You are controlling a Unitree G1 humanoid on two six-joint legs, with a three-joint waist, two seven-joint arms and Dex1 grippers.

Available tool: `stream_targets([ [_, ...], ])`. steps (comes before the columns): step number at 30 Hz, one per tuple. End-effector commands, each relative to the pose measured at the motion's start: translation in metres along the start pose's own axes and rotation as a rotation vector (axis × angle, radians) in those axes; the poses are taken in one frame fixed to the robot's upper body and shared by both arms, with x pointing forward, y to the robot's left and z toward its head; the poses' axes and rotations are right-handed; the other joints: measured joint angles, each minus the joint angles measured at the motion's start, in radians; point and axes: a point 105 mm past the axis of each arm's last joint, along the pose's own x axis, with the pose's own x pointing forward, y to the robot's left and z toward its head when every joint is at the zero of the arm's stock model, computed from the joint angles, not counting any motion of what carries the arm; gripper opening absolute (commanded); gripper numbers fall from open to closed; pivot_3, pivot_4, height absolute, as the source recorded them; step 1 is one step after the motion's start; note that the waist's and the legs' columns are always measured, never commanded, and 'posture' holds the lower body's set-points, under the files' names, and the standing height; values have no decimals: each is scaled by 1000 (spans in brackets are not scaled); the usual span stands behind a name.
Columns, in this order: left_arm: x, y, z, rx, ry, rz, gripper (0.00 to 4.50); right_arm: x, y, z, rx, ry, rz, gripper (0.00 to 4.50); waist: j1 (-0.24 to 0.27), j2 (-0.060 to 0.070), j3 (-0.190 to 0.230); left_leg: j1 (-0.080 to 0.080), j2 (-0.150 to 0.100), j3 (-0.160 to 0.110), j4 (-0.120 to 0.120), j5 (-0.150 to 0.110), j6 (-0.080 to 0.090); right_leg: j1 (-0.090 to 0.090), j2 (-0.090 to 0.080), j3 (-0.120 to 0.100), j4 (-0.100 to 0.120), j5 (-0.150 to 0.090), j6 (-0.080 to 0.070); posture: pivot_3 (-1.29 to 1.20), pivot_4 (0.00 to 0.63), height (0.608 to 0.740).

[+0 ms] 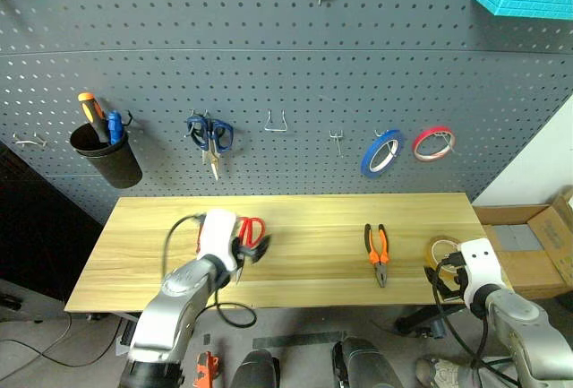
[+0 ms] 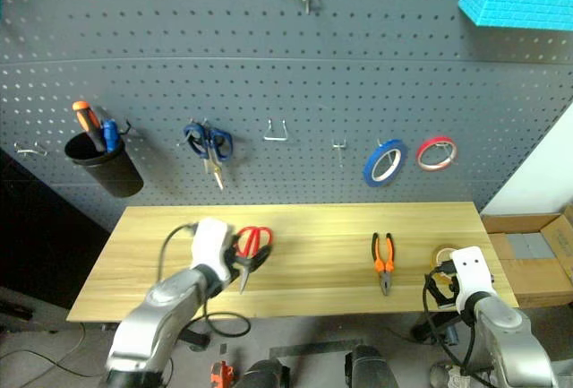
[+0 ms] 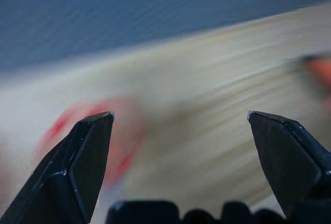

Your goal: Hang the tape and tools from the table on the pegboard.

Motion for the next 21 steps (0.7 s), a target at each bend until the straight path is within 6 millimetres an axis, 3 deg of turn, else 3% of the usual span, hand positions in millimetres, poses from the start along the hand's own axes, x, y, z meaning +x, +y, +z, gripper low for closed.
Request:
stream_targets([
  [1,26,-46,18,108,-46,-311,4459,5,-11,4,-32,-3,7,4500,-13,0,1,-1,0,1,-1,0,0,0,0,1,0,0,0,-208,167,740],
  [3,41,-67,27,164,-53,-456,4459,12,-15,0,-38,19,21,4500,-30,-1,5,-2,0,1,-1,-1,1,0,1,1,0,0,0,-219,184,740],
  [9,62,-98,34,303,-57,-670,4459,26,-16,7,-1,5,57,4500,-67,0,31,-1,1,3,0,-1,3,0,2,4,2,0,0,-236,224,740],
  [14,78,-109,38,353,-60,-722,4459,41,-1,33,-17,-59,110,4500,-92,-2,68,0,0,7,0,0,4,0,2,9,2,2,4,-250,272,740],
  [18,81,-107,40,359,-64,-727,4459,49,4,53,-36,-103,124,4500,-95,-3,92,-1,1,14,0,-2,7,-3,3,19,1,3,5,-254,299,740],
  [21,79,-104,38,362,-58,-724,4459,55,8,57,-34,-103,142,4500,-93,-4,107,-1,1,16,0,-3,9,-3,2,22,0,3,6,-243,313,740],
])
